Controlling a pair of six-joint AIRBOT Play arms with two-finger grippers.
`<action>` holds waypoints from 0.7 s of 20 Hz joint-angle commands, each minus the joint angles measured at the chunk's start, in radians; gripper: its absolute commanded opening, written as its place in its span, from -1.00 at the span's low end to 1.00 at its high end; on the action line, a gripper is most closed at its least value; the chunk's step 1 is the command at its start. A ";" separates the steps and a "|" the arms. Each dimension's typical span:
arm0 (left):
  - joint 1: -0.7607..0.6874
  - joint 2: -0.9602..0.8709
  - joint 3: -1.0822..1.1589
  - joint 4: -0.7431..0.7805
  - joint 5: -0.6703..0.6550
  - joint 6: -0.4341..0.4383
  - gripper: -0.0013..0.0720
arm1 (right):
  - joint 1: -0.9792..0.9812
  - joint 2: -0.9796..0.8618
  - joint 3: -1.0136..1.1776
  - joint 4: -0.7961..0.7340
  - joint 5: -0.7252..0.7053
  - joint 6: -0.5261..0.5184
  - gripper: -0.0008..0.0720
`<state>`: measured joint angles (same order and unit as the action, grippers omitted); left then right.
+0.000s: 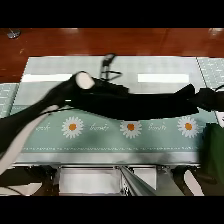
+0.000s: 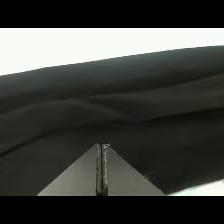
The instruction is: Fold the shirts.
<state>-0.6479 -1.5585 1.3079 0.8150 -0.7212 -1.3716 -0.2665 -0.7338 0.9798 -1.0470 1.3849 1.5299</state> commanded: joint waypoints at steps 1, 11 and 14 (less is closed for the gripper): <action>-0.138 -0.207 0.188 0.000 -0.042 -0.084 -0.90 | 0.000 0.058 -0.007 0.021 0.017 0.021 -0.90; -0.283 -0.364 0.337 -0.039 -0.131 -0.201 -0.89 | 0.002 0.057 -0.006 0.062 -0.013 -0.001 -0.90; -0.122 -0.269 0.340 -0.037 -0.155 -0.201 -0.89 | 0.041 0.057 -0.006 0.061 -0.023 -0.004 -0.90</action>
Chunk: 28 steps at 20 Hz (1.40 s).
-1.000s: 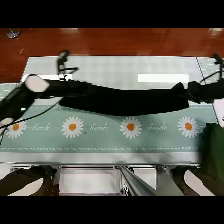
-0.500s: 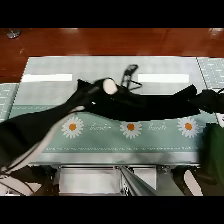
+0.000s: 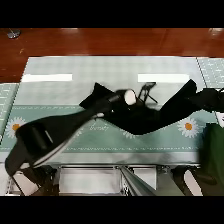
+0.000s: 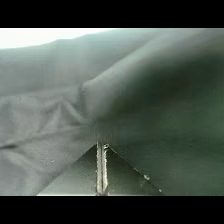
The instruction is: Fold the shirts.
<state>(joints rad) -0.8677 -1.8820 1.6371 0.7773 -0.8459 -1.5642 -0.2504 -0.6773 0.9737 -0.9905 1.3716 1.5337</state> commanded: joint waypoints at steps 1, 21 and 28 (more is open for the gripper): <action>0.175 0.098 0.011 0.001 -0.056 -0.006 -0.89 | 0.056 -0.006 0.000 0.005 -0.019 -0.006 -0.90; 0.930 1.352 -0.640 0.194 -0.289 -0.006 -0.89 | 0.830 -1.240 0.838 0.069 -0.275 0.089 -0.90; 0.930 1.347 -0.862 0.158 -0.126 -0.002 -0.89 | 0.797 -1.279 0.929 0.201 -0.026 -0.026 0.76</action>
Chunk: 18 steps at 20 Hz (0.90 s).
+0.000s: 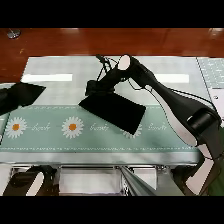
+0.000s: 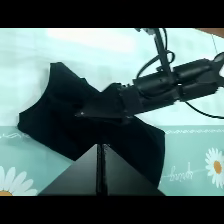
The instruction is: Fold the shirts.
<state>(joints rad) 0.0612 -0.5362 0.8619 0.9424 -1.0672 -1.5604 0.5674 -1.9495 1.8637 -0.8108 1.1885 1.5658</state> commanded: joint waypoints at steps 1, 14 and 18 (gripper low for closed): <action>0.001 -0.014 -0.109 -0.008 0.129 -0.005 -0.89 | -0.060 0.024 0.050 -0.057 0.227 -0.031 0.76; -0.031 -0.099 -0.164 -0.007 0.167 0.007 -0.89 | -0.544 1.156 -1.373 -0.244 -0.427 0.349 0.74; -0.080 -0.100 -0.164 -0.008 0.215 0.006 -0.89 | -0.480 1.012 -1.485 0.125 -0.483 0.076 0.74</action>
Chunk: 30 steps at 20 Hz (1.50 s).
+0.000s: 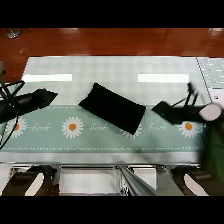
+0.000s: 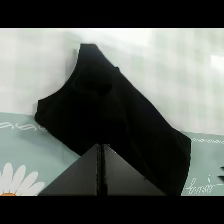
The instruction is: Fold the shirts.
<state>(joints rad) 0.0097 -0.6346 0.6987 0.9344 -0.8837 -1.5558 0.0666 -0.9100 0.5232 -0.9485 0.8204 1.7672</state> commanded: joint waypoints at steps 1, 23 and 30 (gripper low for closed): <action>-0.036 -0.003 -0.001 0.001 0.031 0.002 -0.89 | 0.033 -0.084 -0.128 0.323 -0.114 -0.186 0.74; -0.066 -0.033 -0.001 0.000 0.037 -0.002 -0.89 | 0.158 -0.520 0.984 -0.049 0.302 -0.190 -0.90; -0.066 -0.033 -0.001 0.000 0.036 -0.002 -0.89 | -0.098 -0.518 1.399 -0.154 0.586 -0.055 -0.90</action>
<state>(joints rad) -0.0559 -0.6674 0.6979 0.9344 -0.8474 -1.5593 0.0715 -1.4292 1.7729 -1.0485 1.2736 1.6447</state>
